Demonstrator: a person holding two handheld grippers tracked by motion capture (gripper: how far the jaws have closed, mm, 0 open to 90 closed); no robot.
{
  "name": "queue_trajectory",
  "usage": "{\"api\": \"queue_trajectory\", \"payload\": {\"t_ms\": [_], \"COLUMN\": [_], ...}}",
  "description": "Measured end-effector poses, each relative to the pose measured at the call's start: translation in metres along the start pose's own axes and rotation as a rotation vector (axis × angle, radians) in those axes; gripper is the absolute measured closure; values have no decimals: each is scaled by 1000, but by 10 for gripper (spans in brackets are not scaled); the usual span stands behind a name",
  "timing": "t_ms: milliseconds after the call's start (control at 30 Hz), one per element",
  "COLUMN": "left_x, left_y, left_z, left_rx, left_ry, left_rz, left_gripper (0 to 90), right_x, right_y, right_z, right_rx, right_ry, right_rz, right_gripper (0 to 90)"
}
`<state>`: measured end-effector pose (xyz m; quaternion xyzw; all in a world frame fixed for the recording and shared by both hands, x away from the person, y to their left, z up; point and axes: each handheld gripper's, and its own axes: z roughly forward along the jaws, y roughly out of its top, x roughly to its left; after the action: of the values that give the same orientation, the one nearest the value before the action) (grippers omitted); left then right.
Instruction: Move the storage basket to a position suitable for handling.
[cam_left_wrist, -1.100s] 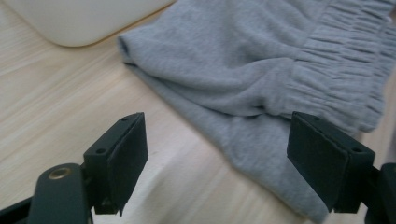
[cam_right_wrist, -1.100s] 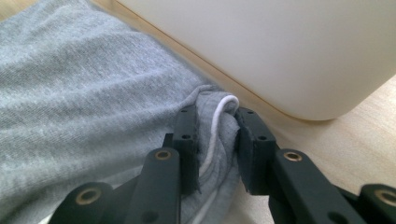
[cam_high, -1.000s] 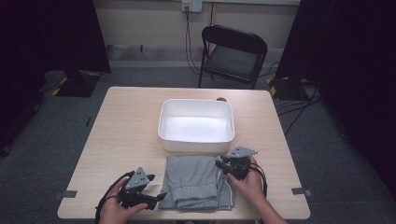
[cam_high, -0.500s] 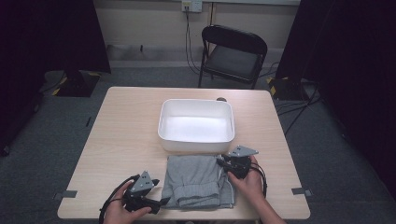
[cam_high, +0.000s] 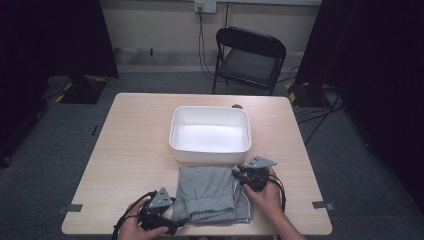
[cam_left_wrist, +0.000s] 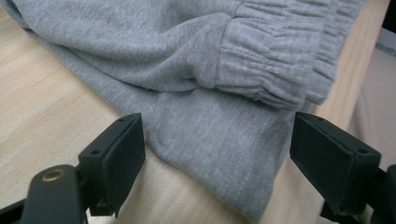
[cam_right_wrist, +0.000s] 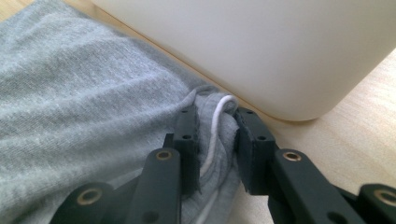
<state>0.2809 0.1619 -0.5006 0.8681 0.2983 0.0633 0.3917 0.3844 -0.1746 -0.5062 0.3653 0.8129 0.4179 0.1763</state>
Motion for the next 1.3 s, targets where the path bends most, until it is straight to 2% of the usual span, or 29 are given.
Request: {"api": "queue_trajectory", "payload": {"t_ms": [100, 467, 667, 900, 967, 1067, 1200, 1300], "left_x": [-1, -5, -7, -8, -9, -10, -13, -14], "left_y": [1, 3, 6, 10, 11, 12, 14, 16], "left_z": [1, 3, 6, 7, 7, 8, 8, 8], "left_rx": [11, 9, 13, 25, 25, 37, 44, 54], "left_ry": [10, -13, -3, 15, 11, 15, 26, 28], "left_rz": [17, -14, -36, -49, -28, -20, 2, 6], "left_gripper": [199, 183, 185, 242, 328, 365, 503, 570], "right_x": [0, 1, 1, 2, 2, 2, 2, 2], "right_y": [0, 0, 0, 0, 0, 0, 0, 0], "right_z": [0, 0, 0, 0, 0, 0, 0, 0], "right_rx": [-1, -2, -3, -2, -2, -3, -3, -4], "right_ry": [-2, -5, -9, -14, -13, -14, -14, -14], "right_rz": [-2, 0, -2, -6, -5, -4, 1, 4], "right_gripper": [720, 719, 719, 719, 719, 719, 719, 719]}}
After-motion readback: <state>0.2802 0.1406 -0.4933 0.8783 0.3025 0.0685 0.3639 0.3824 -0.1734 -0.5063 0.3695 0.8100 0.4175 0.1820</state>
